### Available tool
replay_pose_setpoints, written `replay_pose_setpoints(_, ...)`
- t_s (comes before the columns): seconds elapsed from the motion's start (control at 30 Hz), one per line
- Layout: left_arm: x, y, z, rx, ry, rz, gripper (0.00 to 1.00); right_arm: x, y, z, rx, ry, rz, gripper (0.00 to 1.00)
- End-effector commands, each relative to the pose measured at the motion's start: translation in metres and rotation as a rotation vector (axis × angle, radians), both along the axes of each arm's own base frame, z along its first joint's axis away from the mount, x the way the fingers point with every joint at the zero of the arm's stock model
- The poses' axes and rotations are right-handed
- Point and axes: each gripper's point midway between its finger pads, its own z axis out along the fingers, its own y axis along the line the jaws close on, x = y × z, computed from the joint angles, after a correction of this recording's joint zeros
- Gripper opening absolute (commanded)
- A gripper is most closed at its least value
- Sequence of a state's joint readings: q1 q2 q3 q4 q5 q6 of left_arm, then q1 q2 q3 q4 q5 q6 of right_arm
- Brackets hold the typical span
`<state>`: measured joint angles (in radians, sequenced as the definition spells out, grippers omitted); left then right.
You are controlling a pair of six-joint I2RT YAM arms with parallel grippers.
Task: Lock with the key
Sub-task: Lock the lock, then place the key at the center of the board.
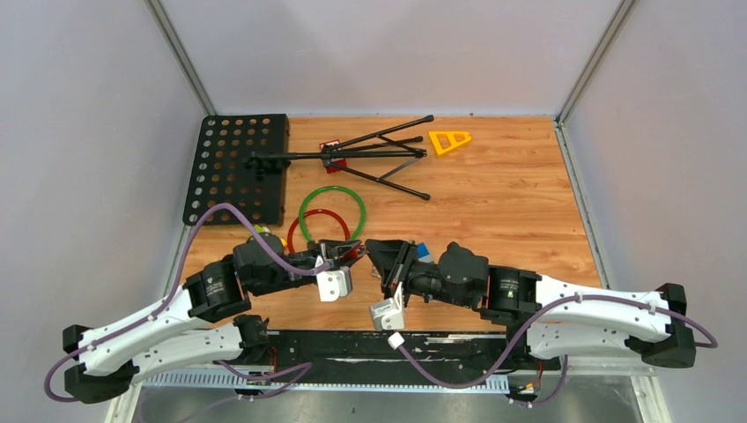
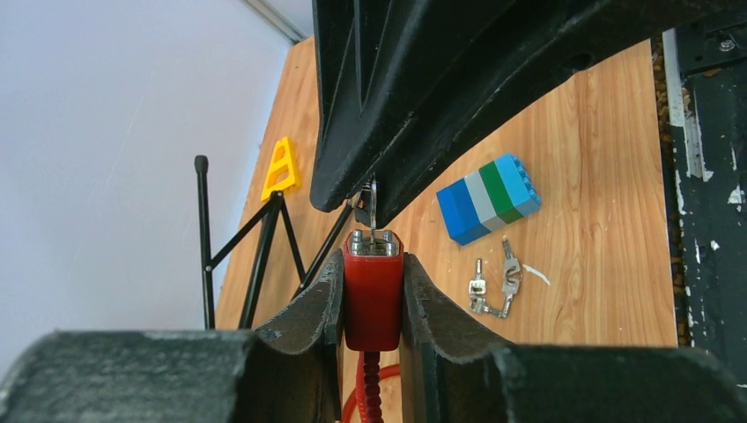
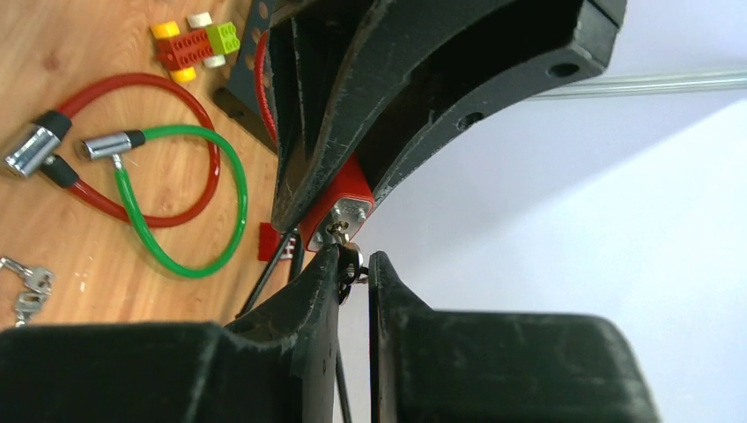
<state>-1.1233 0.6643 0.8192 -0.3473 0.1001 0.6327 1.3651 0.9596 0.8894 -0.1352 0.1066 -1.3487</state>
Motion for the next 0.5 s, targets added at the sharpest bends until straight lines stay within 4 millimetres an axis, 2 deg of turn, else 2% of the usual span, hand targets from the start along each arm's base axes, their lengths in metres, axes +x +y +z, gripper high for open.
replay_pose_setpoints(0.0, -0.002, -0.001, 0.009, -0.027, 0.011, -0.005, 0.0, 0.007, -0.008, 0.035, 0.058, -0.135, -0.06, 0.0)
replay_pose_setpoints(0.13, -0.001, 0.0, 0.009, -0.025, 0.008, 0.002, 0.0, -0.001, -0.009, 0.032, 0.061, -0.003, -0.046, 0.0)
replay_pose_setpoints(0.33, 0.007, 0.01, 0.009, -0.028, -0.009, 0.064, 0.0, -0.013, -0.018, 0.048, 0.203, 0.277, -0.044, 0.0)
replay_pose_setpoints(0.47, 0.011, 0.015, 0.008, -0.039, -0.019, 0.094, 0.0, -0.011, -0.027, 0.05, 0.267, 0.373, -0.078, 0.0)
